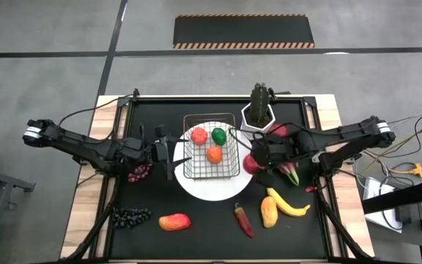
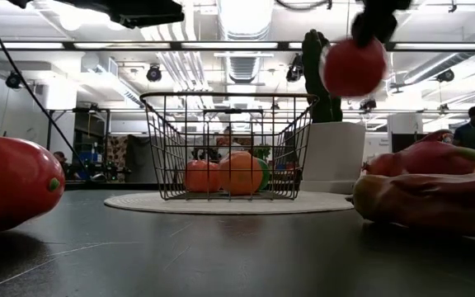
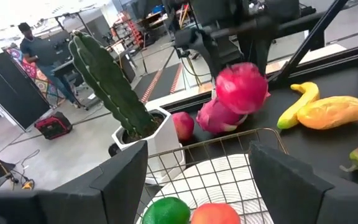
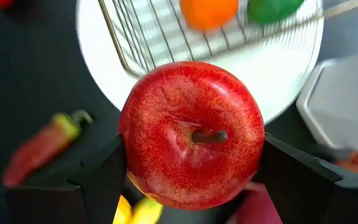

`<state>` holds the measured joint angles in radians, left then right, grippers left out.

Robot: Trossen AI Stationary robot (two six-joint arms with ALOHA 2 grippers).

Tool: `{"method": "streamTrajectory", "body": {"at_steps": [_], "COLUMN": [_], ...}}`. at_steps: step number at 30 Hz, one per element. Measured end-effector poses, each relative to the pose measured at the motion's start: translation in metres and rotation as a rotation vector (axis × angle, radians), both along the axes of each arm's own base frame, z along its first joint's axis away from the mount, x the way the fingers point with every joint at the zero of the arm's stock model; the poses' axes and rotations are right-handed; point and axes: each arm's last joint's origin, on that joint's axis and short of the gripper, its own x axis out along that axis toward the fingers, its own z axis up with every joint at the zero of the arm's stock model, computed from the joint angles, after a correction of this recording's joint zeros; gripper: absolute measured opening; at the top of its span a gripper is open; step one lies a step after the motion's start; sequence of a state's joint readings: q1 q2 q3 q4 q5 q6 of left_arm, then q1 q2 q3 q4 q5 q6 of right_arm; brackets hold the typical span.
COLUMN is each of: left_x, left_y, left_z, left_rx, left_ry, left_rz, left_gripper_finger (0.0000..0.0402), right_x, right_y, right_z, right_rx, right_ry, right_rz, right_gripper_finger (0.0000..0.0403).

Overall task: Build produce basket
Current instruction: Put the apple into the gold wire basket

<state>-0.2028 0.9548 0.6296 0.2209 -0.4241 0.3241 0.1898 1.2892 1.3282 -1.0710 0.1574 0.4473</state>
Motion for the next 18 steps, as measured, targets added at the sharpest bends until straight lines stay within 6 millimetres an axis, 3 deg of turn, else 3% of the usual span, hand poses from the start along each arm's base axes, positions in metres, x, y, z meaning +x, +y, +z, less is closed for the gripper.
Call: {"method": "streamTrajectory", "body": {"at_steps": [8, 18], "left_x": [-0.002, -0.005], "left_y": [0.0, 0.001], "left_z": [0.002, 0.0], "left_rx": [0.021, 0.009], "left_ry": [-0.002, 0.025], "left_rz": [0.002, 0.005], "left_gripper_finger": [0.026, 0.026], "right_x": [0.005, 0.011], "right_y": [-0.009, -0.021], "right_z": [0.037, 0.048], "right_rx": [0.019, 0.008], "right_ry": [-0.126, -0.197], "right_rz": [-0.02, -0.004], "right_gripper_finger": [0.0309, 0.0309]}}
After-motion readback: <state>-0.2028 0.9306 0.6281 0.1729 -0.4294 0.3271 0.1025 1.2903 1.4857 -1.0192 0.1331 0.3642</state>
